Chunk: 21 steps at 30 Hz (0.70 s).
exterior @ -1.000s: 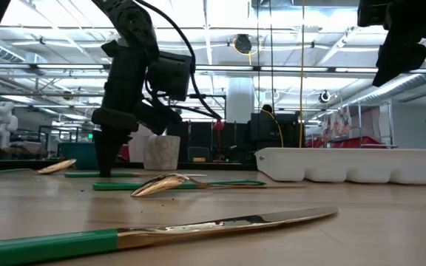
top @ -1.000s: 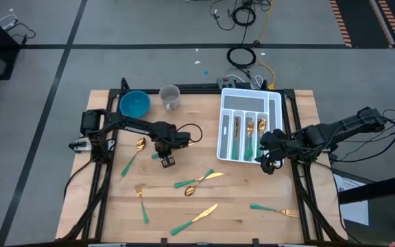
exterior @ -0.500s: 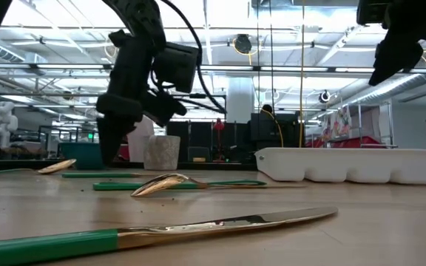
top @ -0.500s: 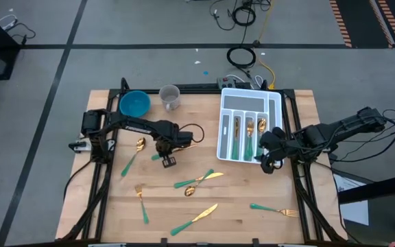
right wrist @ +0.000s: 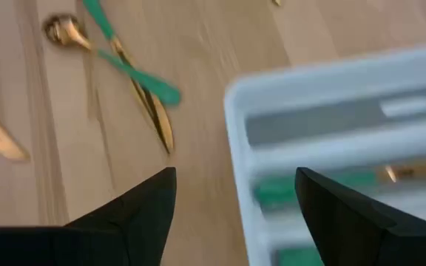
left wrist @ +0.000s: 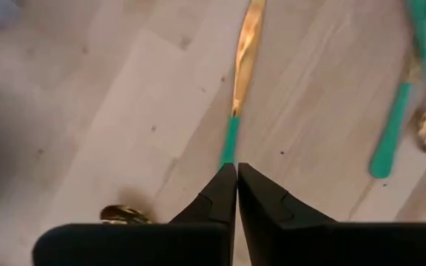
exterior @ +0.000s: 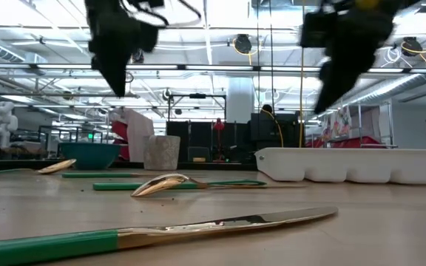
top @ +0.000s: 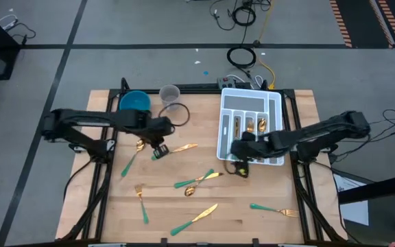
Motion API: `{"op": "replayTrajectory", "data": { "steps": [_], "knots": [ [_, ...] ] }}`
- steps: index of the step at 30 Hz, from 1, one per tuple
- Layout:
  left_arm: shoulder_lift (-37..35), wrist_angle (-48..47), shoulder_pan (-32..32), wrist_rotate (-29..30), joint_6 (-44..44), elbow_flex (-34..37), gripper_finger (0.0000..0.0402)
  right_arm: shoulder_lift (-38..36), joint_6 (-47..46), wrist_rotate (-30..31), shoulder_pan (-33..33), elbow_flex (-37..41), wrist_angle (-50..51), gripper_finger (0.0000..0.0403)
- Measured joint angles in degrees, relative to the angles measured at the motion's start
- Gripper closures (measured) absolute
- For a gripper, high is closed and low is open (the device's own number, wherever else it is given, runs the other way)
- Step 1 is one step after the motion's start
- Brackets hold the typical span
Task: Sort silverware
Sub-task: Put the green table knife into the white cutlery tray
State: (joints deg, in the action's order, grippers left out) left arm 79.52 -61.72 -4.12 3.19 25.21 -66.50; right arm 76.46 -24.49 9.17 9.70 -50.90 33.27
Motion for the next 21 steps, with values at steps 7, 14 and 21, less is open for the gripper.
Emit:
{"op": "replayTrajectory", "data": {
  "steps": [7,14,21],
  "knots": [
    [-1.61,-4.61,0.24,2.87,-1.60,0.42,0.0374,11.61,10.56,-0.33,-5.52,-12.35,-0.15,0.0133],
    [3.51,3.33,-1.04,2.52,-10.48,0.42,0.0373,14.67,15.87,-0.31,-8.61,-19.55,4.48,0.0133],
    [6.07,10.56,-3.46,-1.69,-13.68,9.10,0.0373,12.31,17.60,-0.27,-8.64,-19.64,12.26,0.0133]
  ]
}}
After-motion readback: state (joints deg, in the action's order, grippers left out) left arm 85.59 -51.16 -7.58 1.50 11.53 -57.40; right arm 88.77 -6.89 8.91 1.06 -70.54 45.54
